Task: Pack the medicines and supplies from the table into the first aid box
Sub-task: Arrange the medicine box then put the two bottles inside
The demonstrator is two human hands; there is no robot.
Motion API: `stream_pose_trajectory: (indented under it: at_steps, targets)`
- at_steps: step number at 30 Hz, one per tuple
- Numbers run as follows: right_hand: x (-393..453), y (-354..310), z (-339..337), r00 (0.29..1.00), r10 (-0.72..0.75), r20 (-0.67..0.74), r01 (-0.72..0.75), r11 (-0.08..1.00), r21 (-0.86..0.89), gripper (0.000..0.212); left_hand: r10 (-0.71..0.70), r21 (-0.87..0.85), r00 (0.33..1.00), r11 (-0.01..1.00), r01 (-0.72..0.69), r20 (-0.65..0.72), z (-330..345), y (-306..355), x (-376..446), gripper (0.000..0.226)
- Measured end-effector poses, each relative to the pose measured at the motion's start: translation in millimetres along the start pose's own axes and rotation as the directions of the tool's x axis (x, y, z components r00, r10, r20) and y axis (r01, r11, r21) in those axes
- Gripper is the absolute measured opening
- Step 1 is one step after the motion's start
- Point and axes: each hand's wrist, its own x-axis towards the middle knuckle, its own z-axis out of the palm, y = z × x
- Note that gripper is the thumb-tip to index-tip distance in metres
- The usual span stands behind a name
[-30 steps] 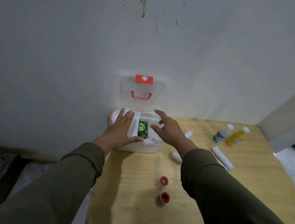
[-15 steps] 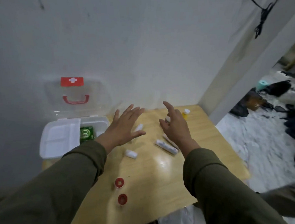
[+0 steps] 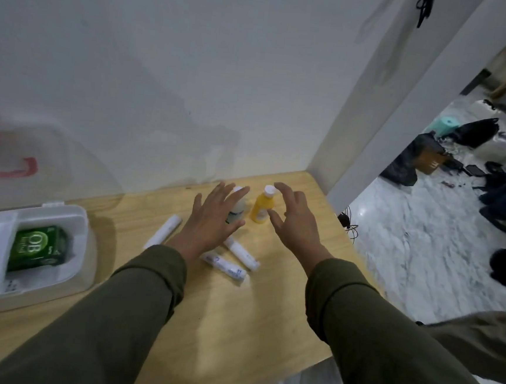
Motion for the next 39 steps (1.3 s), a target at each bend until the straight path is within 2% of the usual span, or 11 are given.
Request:
stream_pose_trajectory:
  at_steps: [5,8,11,18,24,28,33,39]
  targets:
    - [23,17,11,0.994,-0.091,0.055,0.087,0.993,0.077,0.043,-0.081,-0.102,0.996,0.992,0.078,-0.022,16,2,17,0.061]
    - [31,21,19,0.991,-0.129,0.046,0.121,0.982,0.143,0.039,-0.059,-0.185,0.996,0.982,0.047,-0.063,18,-2,21,0.062]
    - [38,21,23,0.987,-0.155,0.049,0.143,0.972,0.189,0.035,-0.034,-0.292,0.993,0.956,0.000,-0.110,17,-3,21,0.053]
    - [43,18,24,0.987,-0.153,0.043,0.138,0.959,0.248,0.030,-0.135,-0.366,0.967,0.929,0.047,-0.217,15,3,28,0.042]
    - [39,7,21,0.992,-0.095,0.084,0.071,0.966,0.250,0.024,-0.205,-0.453,0.939,0.889,0.061,-0.275,6,-2,20,0.030]
    - [36,-18,16,0.992,-0.105,0.068,0.085,0.963,0.255,0.022,-0.251,-0.481,0.916,0.873,0.075,-0.312,-15,-10,9,0.017]
    - [29,-72,10,0.990,-0.138,0.018,0.128,0.951,0.282,0.022,-0.274,-0.512,0.891,0.857,0.057,-0.361,-61,-28,-15,0.016]
    - [11,-152,17,0.986,-0.162,-0.029,0.162,0.921,0.354,0.021,-0.233,-0.492,0.879,0.871,-0.002,-0.416,-123,-60,-61,0.017]
